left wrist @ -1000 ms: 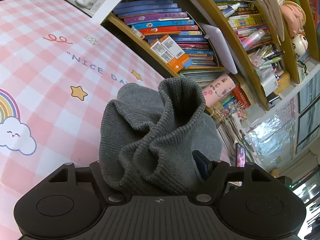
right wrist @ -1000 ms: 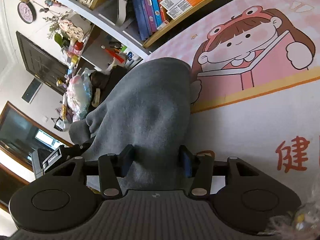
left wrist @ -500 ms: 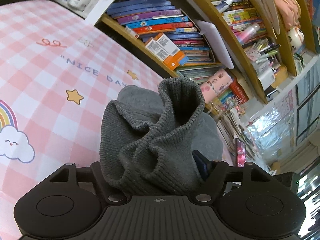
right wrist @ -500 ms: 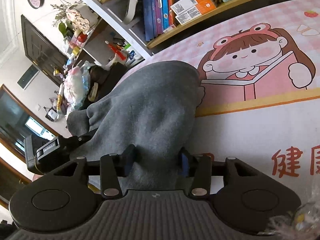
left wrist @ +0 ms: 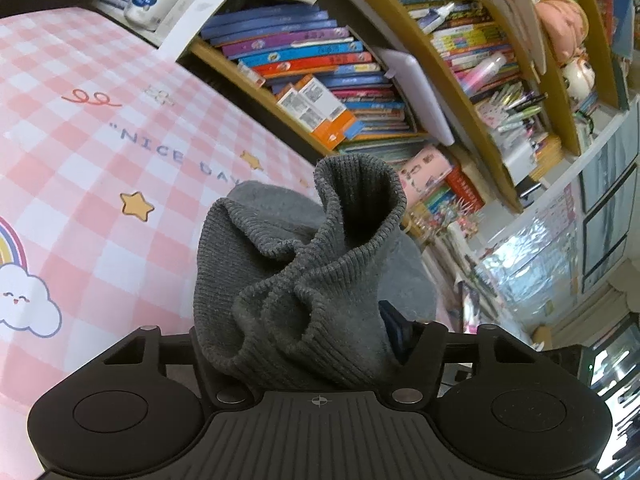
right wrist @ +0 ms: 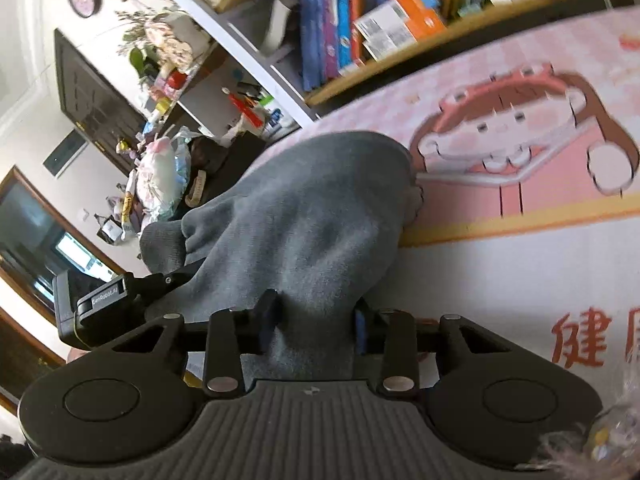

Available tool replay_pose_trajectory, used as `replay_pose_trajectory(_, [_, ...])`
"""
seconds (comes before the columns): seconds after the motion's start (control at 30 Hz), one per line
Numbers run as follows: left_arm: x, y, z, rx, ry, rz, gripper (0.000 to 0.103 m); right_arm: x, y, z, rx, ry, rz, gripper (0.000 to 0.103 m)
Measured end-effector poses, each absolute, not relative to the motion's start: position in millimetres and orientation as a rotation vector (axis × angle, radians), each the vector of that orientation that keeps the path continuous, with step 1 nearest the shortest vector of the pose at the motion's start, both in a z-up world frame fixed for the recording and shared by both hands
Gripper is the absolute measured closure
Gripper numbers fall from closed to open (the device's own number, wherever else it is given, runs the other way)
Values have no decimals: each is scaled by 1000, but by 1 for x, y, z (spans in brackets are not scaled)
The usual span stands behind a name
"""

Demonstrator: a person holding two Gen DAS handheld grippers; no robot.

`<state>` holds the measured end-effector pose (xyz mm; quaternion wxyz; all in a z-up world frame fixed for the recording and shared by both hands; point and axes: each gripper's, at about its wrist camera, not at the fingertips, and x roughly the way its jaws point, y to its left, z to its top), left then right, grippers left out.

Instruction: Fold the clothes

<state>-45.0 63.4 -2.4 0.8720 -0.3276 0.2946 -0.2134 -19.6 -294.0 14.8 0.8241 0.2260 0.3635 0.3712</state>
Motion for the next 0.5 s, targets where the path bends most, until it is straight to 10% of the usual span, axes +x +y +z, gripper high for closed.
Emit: replay_pose_trajectory(0.5, [-1, 66, 37, -672, 535, -489, 42, 14, -292, 55, 471, 655, 776, 70])
